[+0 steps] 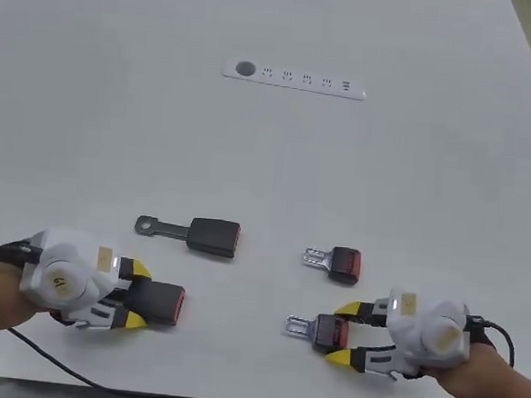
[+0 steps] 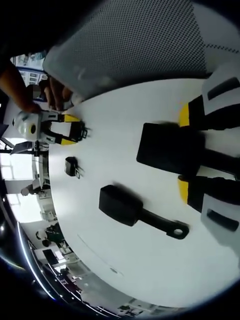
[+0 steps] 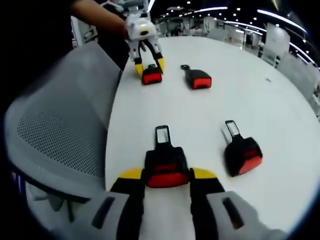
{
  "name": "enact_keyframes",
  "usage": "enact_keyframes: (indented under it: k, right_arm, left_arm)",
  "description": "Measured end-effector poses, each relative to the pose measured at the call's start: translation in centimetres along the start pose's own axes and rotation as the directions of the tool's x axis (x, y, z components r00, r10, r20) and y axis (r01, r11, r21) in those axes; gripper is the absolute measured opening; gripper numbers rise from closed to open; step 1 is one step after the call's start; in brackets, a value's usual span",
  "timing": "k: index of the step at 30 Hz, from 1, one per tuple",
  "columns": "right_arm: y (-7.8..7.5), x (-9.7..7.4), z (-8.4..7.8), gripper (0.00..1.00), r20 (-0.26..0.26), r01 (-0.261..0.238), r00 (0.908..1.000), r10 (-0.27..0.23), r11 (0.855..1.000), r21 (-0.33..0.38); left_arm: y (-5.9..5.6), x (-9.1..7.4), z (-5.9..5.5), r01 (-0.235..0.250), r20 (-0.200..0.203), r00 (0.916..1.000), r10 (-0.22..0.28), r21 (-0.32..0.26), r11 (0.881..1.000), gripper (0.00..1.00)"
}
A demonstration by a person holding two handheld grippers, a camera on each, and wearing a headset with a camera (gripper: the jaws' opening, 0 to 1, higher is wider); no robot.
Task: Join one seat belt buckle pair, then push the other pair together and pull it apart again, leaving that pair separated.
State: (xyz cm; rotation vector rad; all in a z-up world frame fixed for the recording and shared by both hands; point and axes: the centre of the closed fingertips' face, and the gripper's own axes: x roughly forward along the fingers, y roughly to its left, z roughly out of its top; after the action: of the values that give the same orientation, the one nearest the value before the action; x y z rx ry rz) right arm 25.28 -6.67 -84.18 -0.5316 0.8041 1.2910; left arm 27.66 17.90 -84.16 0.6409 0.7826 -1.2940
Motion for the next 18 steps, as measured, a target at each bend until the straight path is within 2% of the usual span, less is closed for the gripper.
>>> enact_keyframes:
  k: [10,18]
  right_arm:
    - [-0.01,-0.02,0.05,0.35,0.01,-0.015,0.9998,0.015,1.0,-0.013]
    - [0.03,0.27,0.51,0.35,0.057,-0.008,0.9984,0.008,1.0,0.006]
  left_arm:
    - [-0.02,-0.03,-0.06,-0.002,-0.006,1.0,0.002,-0.007,1.0,0.37]
    - [-0.03,-0.05,-0.09,-0.004,-0.009,0.9999,0.004,-0.014,1.0,0.37]
